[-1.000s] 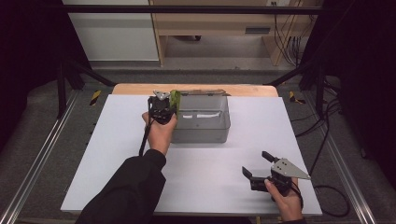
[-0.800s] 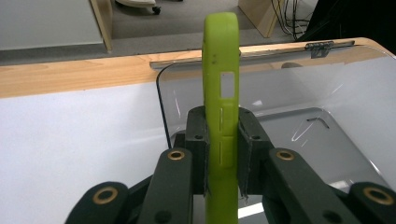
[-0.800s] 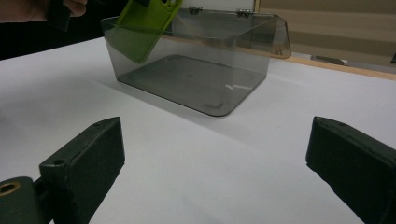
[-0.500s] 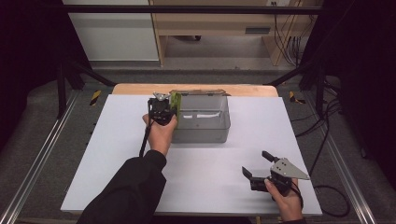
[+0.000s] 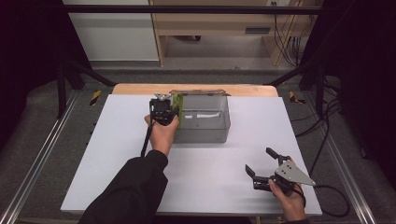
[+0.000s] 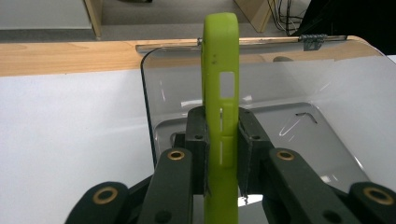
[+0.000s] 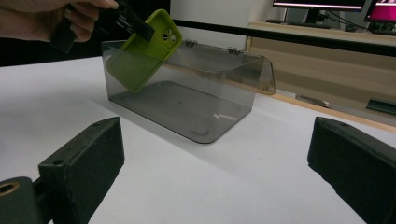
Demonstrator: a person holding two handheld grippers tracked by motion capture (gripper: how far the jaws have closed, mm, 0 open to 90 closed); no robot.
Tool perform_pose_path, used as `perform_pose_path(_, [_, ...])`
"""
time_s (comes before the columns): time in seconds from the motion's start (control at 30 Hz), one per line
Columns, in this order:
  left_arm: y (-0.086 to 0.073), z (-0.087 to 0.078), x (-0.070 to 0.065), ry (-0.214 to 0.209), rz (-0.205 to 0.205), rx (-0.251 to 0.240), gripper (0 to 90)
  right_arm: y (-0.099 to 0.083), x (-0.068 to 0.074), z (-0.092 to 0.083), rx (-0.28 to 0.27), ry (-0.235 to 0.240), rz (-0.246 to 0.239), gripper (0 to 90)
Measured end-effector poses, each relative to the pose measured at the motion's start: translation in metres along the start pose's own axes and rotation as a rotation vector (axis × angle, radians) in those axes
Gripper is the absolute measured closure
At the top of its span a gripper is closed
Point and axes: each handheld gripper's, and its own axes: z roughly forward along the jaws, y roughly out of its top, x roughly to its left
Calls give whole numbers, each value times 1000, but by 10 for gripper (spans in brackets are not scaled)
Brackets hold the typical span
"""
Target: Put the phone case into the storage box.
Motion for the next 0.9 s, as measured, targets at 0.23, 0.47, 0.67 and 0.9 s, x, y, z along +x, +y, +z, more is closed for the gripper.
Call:
perform_pose_path(0.23, [0,1,-1,-2,-4,12,776,-1,1,1,6,5,-3,38])
perform_pose_path(0.47, [-1,2,-2,4,1,21,776,0,1,1,4,3,-1,37])
perform_pose_path(0.67, [-1,3,-1,8,10,28,776,0,2,1,10,5,0,36])
perform_pose_path(0.9, [-1,3,1,11,20,28,776,-1,2,1,17,9,4,36])
